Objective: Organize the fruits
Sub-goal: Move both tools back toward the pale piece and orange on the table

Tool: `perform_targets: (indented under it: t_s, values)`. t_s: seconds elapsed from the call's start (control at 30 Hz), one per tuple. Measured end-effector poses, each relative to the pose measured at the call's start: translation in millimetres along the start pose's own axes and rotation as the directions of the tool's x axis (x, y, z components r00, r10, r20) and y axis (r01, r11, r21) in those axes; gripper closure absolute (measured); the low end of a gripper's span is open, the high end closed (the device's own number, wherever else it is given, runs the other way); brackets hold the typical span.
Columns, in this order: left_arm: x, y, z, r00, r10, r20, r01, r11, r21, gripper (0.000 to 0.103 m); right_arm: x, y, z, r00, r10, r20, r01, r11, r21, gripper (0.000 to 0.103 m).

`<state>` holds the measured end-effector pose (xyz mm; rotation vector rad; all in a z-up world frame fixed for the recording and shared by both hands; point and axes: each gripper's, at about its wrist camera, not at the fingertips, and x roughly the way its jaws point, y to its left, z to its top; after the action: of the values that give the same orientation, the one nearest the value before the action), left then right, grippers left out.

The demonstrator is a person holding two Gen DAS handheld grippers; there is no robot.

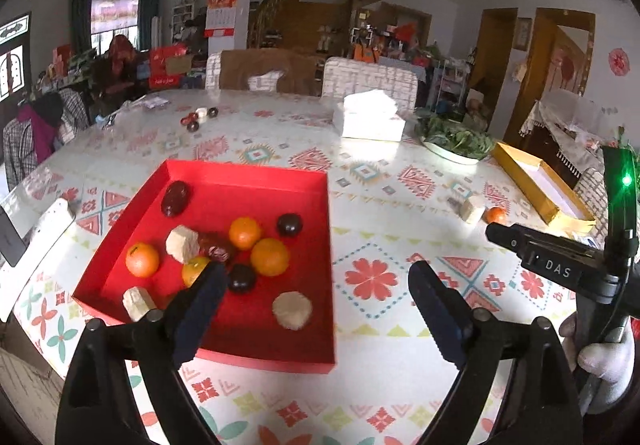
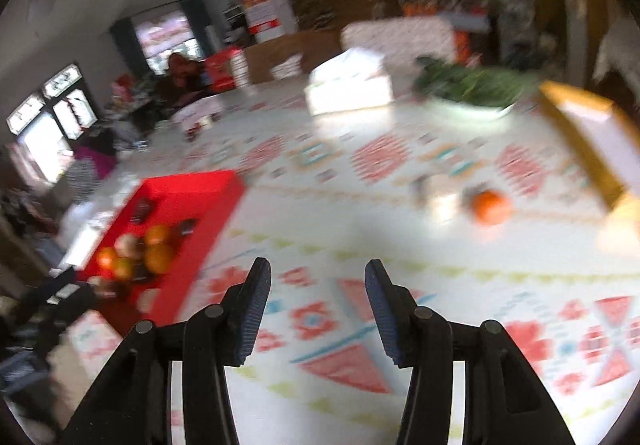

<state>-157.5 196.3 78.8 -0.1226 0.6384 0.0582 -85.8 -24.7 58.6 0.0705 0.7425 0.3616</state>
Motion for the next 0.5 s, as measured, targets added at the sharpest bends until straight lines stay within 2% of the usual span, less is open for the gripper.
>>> perform_targets:
  t_s: [0.2, 0.5]
  values:
    - [-1, -13, 2, 1.0, 0.002, -0.009, -0.002, 1.0, 0.02, 0.012, -18, -19, 4, 0.991, -0.125, 0.057, 0.128, 0.991, -0.049, 0.05]
    - [-6, -38, 22, 0.998, 0.04, 0.042, -0.043, 0.996, 0.081, 0.012, -28, -42, 7, 0.978, -0.198, 0.063, 0.201, 0.978, -0.053, 0.05]
